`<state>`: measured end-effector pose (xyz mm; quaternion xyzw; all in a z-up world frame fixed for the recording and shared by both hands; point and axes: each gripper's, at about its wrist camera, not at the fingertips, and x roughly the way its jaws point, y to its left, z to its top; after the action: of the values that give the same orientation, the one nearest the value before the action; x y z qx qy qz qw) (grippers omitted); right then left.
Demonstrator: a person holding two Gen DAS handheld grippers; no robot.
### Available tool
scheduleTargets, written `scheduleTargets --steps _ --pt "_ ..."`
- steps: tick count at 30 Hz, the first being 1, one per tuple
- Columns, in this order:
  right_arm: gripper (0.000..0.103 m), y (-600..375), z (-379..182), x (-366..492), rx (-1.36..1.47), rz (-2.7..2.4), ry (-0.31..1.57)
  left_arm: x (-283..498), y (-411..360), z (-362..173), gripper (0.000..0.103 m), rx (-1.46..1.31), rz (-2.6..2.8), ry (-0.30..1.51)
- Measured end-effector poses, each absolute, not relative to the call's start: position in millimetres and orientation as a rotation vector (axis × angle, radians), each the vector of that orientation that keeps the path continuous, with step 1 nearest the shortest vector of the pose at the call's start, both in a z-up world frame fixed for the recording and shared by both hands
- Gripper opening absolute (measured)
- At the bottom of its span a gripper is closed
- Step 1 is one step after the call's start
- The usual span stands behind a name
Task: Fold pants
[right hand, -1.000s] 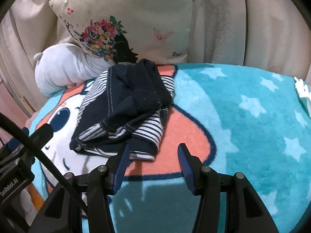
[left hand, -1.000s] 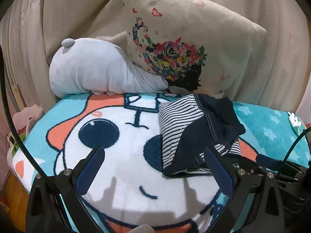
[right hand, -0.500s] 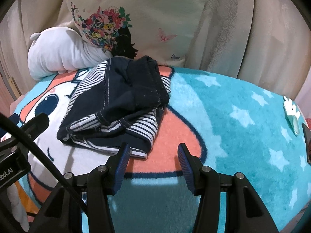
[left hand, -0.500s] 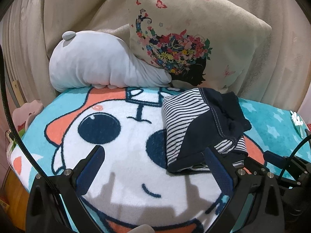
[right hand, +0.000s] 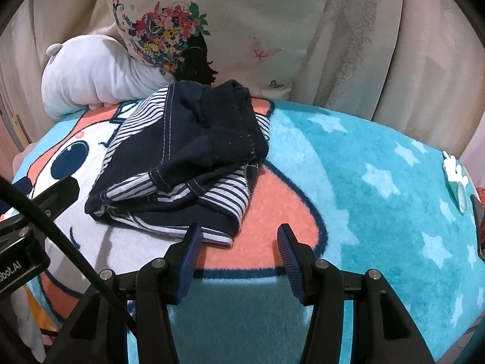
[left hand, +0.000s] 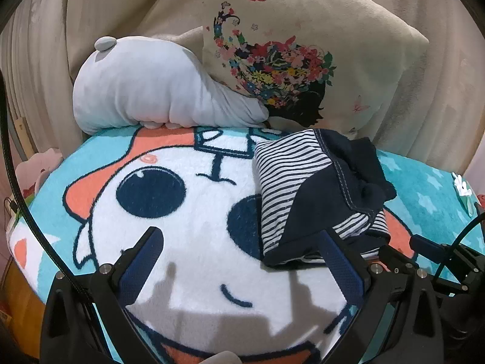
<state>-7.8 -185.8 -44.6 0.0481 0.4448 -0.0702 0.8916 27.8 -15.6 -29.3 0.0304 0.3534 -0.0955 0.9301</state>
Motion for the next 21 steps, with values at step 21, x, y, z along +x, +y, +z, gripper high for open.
scheduleTargets --steps 21 --pt "0.056 -165.6 -40.6 -7.1 -0.083 -0.239 0.903 29.0 0.8 -26.7 0.102 0.031 -0.164 0.694"
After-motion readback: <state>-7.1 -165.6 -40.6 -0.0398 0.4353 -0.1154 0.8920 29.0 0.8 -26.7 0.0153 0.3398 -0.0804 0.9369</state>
